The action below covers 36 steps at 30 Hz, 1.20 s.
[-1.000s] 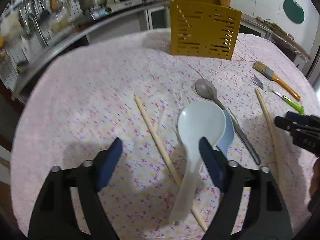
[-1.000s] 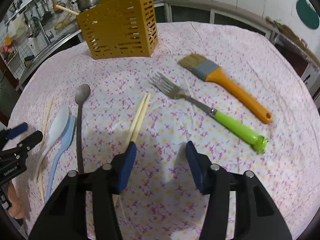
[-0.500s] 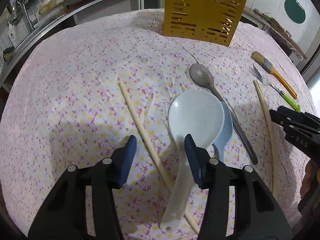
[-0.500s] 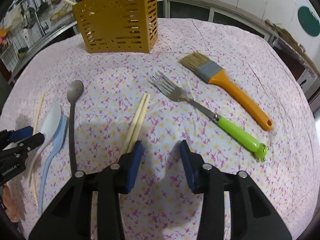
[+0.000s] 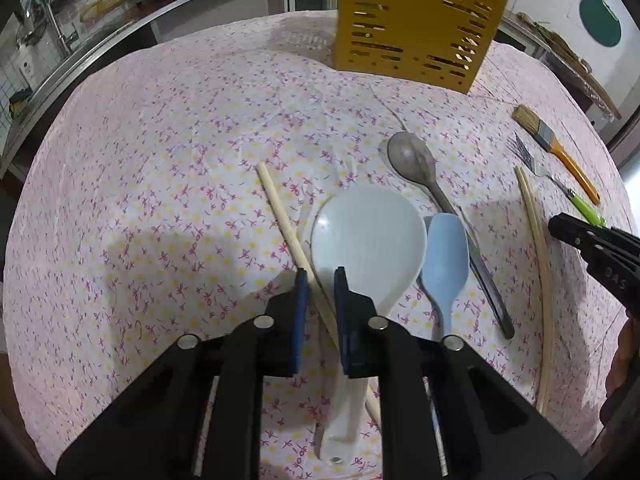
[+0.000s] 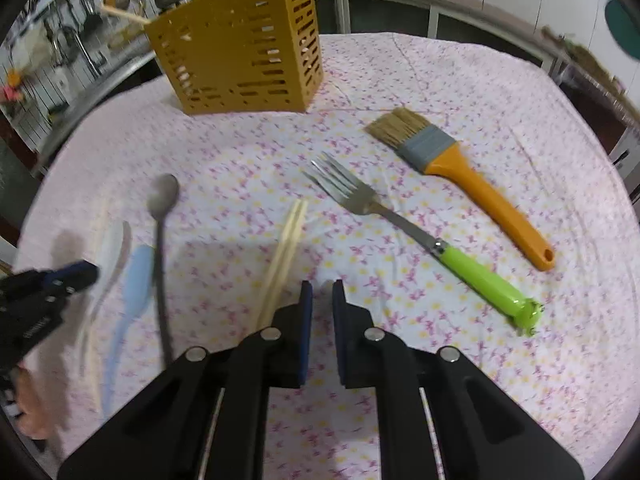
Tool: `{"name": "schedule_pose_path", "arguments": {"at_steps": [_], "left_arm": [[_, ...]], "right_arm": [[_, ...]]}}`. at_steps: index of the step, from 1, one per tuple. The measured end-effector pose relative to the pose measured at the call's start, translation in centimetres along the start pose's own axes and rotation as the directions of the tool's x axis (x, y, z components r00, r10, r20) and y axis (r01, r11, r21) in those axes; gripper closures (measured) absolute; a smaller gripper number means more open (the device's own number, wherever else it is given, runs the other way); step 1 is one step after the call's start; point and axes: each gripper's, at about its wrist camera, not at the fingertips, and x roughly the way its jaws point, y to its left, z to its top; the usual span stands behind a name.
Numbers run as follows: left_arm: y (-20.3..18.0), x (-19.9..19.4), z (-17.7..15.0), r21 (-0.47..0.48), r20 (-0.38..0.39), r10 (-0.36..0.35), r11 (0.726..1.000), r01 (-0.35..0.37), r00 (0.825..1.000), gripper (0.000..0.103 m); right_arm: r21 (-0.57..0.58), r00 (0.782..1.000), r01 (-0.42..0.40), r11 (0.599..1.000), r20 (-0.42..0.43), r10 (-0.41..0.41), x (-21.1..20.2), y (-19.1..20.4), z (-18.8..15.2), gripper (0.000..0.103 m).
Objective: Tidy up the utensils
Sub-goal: 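Grasp a chopstick with the right tool while the left tool grasps the white rice paddle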
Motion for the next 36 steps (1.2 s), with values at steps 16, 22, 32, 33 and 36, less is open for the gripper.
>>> {"name": "schedule_pose_path", "arguments": {"at_steps": [16, 22, 32, 33, 36], "left_arm": [[1.6, -0.2, -0.6, -0.068, -0.002, 0.013, 0.998, -0.013, 1.000, 0.103], [1.3, -1.4, -0.5, -0.072, 0.017, -0.025, 0.997, 0.027, 1.000, 0.101], [0.1, -1.4, -1.1, -0.030, 0.015, -0.033, 0.999, 0.034, 0.999, 0.067], [-0.1, -1.4, -1.0, -0.026, 0.008, -0.034, 0.999, 0.034, 0.999, 0.065], [-0.6, -0.6, -0.7, -0.008, -0.011, -0.012, 1.000, 0.012, 1.000, 0.060]], "right_arm": [[0.026, 0.998, -0.058, 0.998, -0.015, 0.058, 0.5, 1.5, -0.1, 0.092], [0.018, 0.998, -0.065, 0.998, -0.021, 0.066, 0.3, 1.7, -0.1, 0.092], [-0.012, 0.998, -0.035, 0.999, -0.044, 0.035, 1.2, 2.9, -0.2, 0.086], [-0.017, 0.999, -0.031, 0.999, -0.045, 0.031, 1.2, 2.9, -0.1, 0.086], [-0.061, 0.999, 0.013, 0.998, -0.039, -0.016, 1.3, 3.0, -0.1, 0.090]]}}
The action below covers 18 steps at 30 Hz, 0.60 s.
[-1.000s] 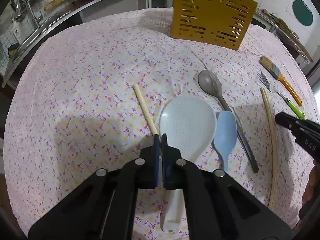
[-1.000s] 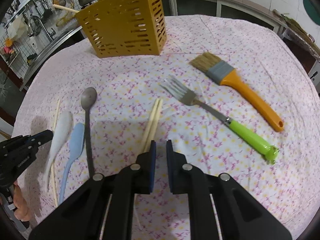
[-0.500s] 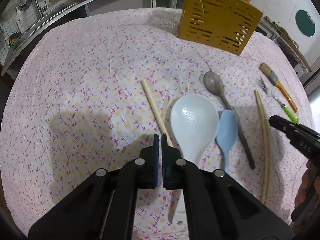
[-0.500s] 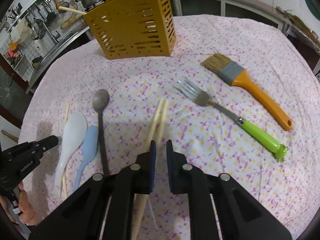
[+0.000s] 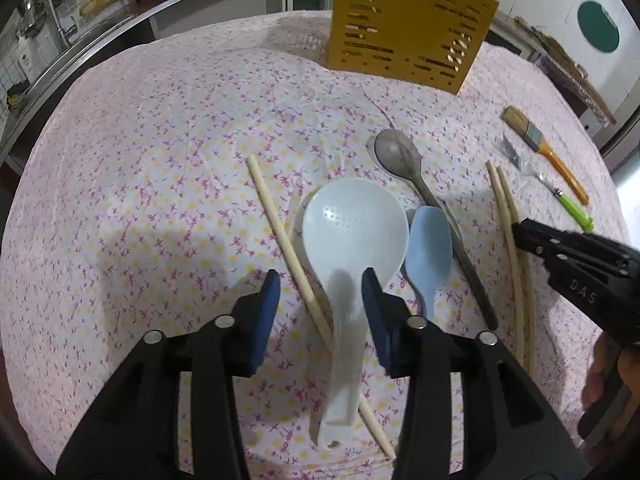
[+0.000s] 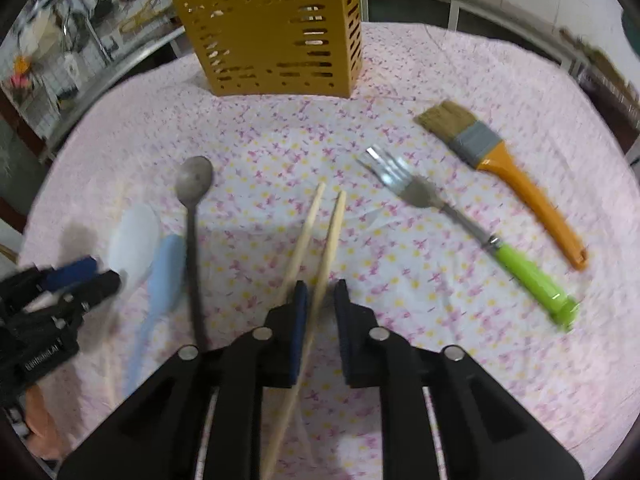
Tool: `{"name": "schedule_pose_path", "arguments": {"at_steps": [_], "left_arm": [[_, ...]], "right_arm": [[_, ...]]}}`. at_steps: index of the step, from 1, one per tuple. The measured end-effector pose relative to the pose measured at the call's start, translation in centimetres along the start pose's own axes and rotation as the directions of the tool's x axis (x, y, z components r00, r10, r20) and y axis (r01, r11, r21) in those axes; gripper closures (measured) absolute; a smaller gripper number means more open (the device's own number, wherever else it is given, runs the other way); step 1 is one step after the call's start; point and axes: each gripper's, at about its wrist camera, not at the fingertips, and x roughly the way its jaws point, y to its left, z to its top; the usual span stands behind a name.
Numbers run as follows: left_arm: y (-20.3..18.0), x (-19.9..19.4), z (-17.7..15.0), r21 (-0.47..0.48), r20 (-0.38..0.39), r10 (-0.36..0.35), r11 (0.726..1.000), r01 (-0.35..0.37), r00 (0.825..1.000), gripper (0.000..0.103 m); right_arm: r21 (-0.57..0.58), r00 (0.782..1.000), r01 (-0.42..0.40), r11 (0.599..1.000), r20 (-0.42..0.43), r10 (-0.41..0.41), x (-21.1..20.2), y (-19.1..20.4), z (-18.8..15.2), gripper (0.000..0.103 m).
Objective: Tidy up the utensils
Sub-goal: 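Grasp a chopstick with the right tool while the left tool grasps the white rice paddle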
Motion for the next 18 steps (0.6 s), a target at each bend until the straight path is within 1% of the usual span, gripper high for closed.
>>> {"name": "schedule_pose_path", "arguments": {"at_steps": [2, 4, 7, 9, 11, 13, 14, 18], "left_arm": [[0.0, 0.6, 0.4, -0.009, -0.014, 0.007, 1.000, -0.007, 1.000, 0.060], [-0.1, 1.2, 0.7, -0.017, -0.029, -0.008, 1.000, 0.007, 1.000, 0.060], [-0.4, 1.1, 0.8, -0.025, -0.052, -0.009, 1.000, 0.008, 0.999, 0.061], [-0.9, 0.3, 0.5, -0.002, -0.053, -0.013, 1.000, 0.013, 0.999, 0.060], [-1.6, -0.3, 0.3, 0.036, -0.051, -0.001, 0.999, 0.003, 0.999, 0.060], [-1.9, -0.5, 0.1, 0.054, -0.050, 0.009, 0.999, -0.007, 0.999, 0.056], [-2.0, -0.4, 0.1, 0.055, -0.053, 0.012, 0.998, -0.009, 0.999, 0.053], [-2.3, 0.5, -0.2, 0.050, -0.072, 0.000, 0.999, 0.004, 0.997, 0.053]], "right_arm": [[-0.007, 1.000, 0.015, 1.000, 0.005, -0.015, -0.3, -0.4, -0.1, 0.092], [-0.010, 1.000, 0.027, 1.000, 0.009, -0.027, -0.5, -1.1, -0.1, 0.093], [-0.001, 1.000, 0.016, 1.000, 0.008, -0.016, -0.6, -2.0, -0.2, 0.093], [0.009, 1.000, 0.003, 1.000, 0.007, -0.003, -0.6, -2.5, -0.2, 0.093], [0.015, 1.000, -0.007, 1.000, 0.008, 0.006, -0.4, -2.6, -0.1, 0.093], [0.014, 1.000, -0.012, 1.000, 0.010, 0.012, -0.4, -2.6, 0.1, 0.093], [0.013, 1.000, -0.019, 1.000, 0.010, 0.019, -0.4, -2.7, 0.0, 0.093], [0.015, 1.000, -0.021, 1.000, 0.012, 0.020, -0.3, -3.3, 0.1, 0.093]]}}
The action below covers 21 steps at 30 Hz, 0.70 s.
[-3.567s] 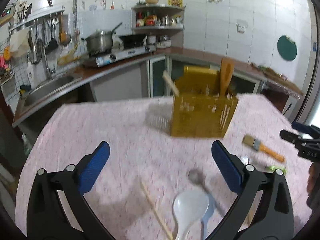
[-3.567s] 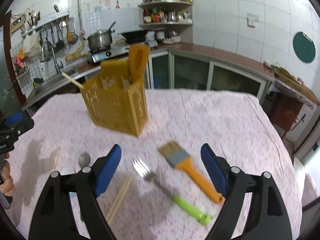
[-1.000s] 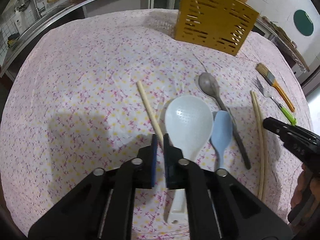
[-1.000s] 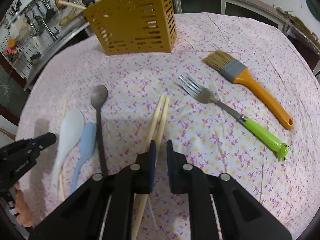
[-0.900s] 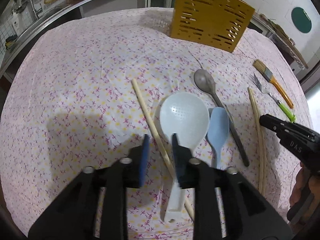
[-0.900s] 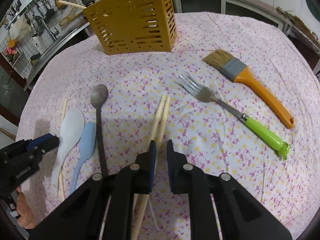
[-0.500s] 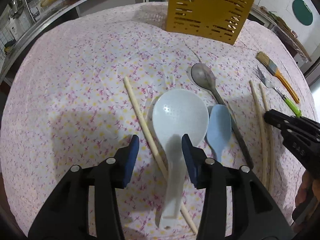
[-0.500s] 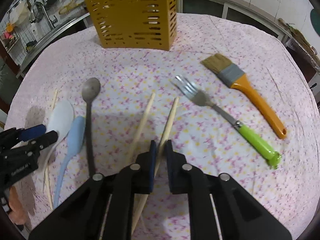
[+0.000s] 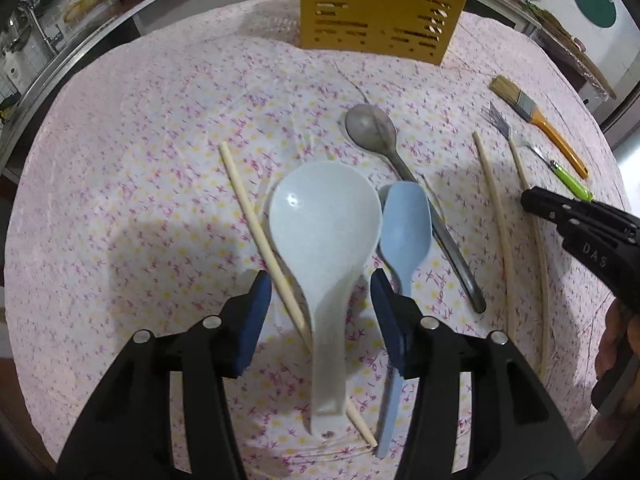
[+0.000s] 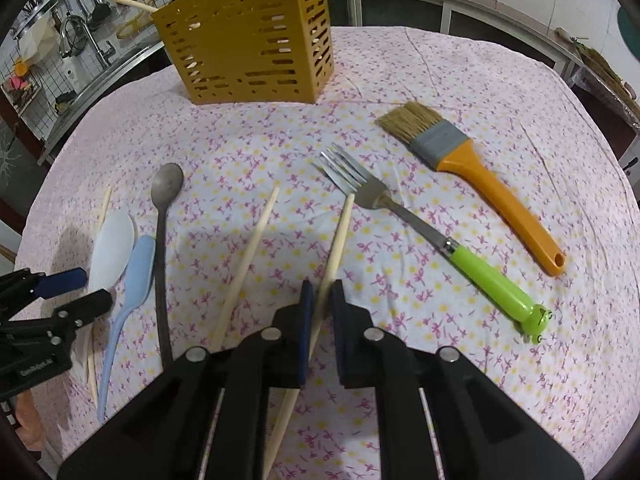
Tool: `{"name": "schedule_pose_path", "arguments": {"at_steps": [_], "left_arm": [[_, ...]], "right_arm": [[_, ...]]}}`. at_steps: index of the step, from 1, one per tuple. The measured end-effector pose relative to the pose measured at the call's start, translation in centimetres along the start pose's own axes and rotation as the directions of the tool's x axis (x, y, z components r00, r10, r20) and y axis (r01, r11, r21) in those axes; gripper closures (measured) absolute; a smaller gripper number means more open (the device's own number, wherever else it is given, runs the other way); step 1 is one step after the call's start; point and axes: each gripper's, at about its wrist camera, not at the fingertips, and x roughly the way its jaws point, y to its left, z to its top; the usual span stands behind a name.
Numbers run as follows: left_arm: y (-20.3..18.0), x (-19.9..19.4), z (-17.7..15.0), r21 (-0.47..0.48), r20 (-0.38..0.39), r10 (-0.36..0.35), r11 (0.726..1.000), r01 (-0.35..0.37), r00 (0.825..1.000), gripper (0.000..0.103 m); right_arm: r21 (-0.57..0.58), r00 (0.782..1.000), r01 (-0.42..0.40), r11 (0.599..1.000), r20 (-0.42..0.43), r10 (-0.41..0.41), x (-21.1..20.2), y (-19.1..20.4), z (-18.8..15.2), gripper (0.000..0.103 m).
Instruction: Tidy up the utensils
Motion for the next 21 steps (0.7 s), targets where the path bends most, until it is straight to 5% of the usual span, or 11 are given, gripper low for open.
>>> {"name": "schedule_pose_path", "arguments": {"at_steps": [10, 14, 21], "left_arm": [[-0.6, 1.3, 1.2, 0.012, -0.012, 0.061, 0.998, -0.061, 0.998, 0.059], [0.5, 1.3, 1.3, -0.005, -0.011, 0.045, 0.999, -0.045, 0.999, 0.073], [2.3, 1.0, 1.4, -0.043, 0.014, 0.018, 0.999, -0.017, 1.000, 0.078]], "right_arm": [[0.015, 1.000, 0.012, 1.000, 0.002, -0.012, -0.3, -1.1, -0.2, 0.093], [0.018, 1.000, 0.010, 1.000, 0.004, -0.010, -0.3, -1.3, -0.3, 0.093], [0.012, 1.000, 0.016, 1.000, 0.026, -0.017, -0.6, -1.2, 0.0, 0.094]]}}
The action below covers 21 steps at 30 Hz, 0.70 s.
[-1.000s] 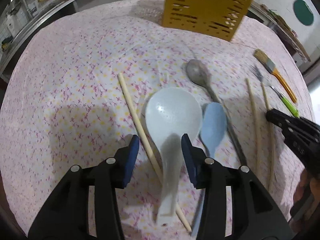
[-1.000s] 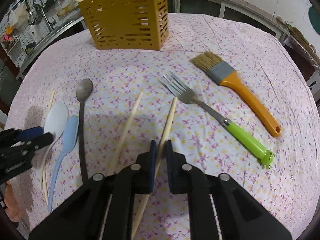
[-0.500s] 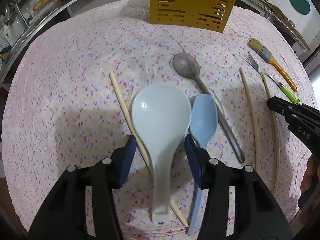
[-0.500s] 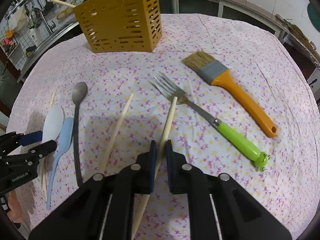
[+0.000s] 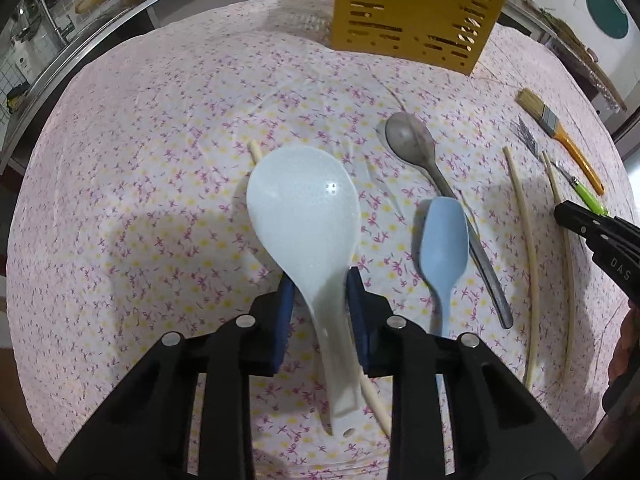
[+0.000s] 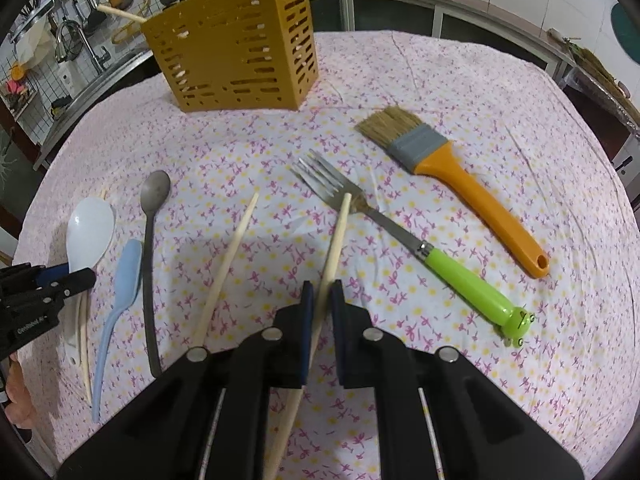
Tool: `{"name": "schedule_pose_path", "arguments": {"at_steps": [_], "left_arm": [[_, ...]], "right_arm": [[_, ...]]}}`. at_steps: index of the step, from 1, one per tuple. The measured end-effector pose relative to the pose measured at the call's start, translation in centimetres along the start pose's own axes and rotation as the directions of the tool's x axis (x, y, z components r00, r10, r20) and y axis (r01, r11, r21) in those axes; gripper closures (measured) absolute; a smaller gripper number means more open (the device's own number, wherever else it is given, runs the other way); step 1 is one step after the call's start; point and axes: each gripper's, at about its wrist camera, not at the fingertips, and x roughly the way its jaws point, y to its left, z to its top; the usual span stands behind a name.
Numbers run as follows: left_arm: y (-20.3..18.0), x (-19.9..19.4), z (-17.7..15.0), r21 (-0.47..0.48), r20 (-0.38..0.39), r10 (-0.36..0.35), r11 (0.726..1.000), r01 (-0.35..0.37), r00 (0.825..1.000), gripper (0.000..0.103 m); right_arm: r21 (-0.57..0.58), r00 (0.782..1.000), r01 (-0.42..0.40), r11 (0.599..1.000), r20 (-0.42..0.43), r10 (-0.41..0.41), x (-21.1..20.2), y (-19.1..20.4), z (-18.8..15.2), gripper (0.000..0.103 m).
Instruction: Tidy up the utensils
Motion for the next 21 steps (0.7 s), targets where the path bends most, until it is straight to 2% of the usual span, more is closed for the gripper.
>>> {"name": "schedule_pose_path", "arguments": {"at_steps": [3, 7, 14, 17, 18, 19, 21], "left_arm": [[0.5, -1.0, 0.1, -0.002, 0.031, -0.015, 1.000, 0.015, 0.999, 0.078], [0.9, -2.9, 0.0, 0.005, 0.115, -0.028, 1.000, 0.027, 0.993, 0.079], [-0.1, -6.0, 0.1, 0.041, 0.246, -0.073, 0.997, 0.065, 0.966, 0.079], [-0.1, -7.1, 0.0, 0.052, 0.286, -0.095, 0.995, 0.083, 0.953, 0.080], [-0.1, -7.5, -0.1, 0.055, 0.300, -0.103, 0.994, 0.090, 0.949, 0.082], [-0.1, -7.8, 0.0, 0.063, 0.313, -0.110, 0.993, 0.095, 0.943, 0.092], [-0.2, -8.1, 0.2, 0.068, 0.319, -0.126, 0.992, 0.110, 0.939, 0.096]], "right_arm": [[0.001, 1.000, -0.007, 1.000, 0.025, 0.007, -0.7, 0.0, 0.1, 0.096], [-0.005, 0.997, -0.026, 1.000, 0.071, 0.026, -1.8, 0.1, 0.3, 0.097], [-0.008, 0.989, -0.062, 0.998, 0.131, 0.062, -3.8, 0.3, 0.6, 0.097], [-0.005, 0.979, -0.107, 0.994, 0.176, 0.106, -4.9, 0.4, 0.7, 0.097], [-0.006, 0.974, -0.107, 0.994, 0.199, 0.107, -5.4, 0.4, 0.7, 0.097], [-0.010, 0.970, -0.112, 0.994, 0.217, 0.111, -5.8, 0.5, 0.8, 0.097], [-0.014, 0.962, -0.095, 0.995, 0.255, 0.095, -6.6, 0.7, 1.0, 0.097]]}}
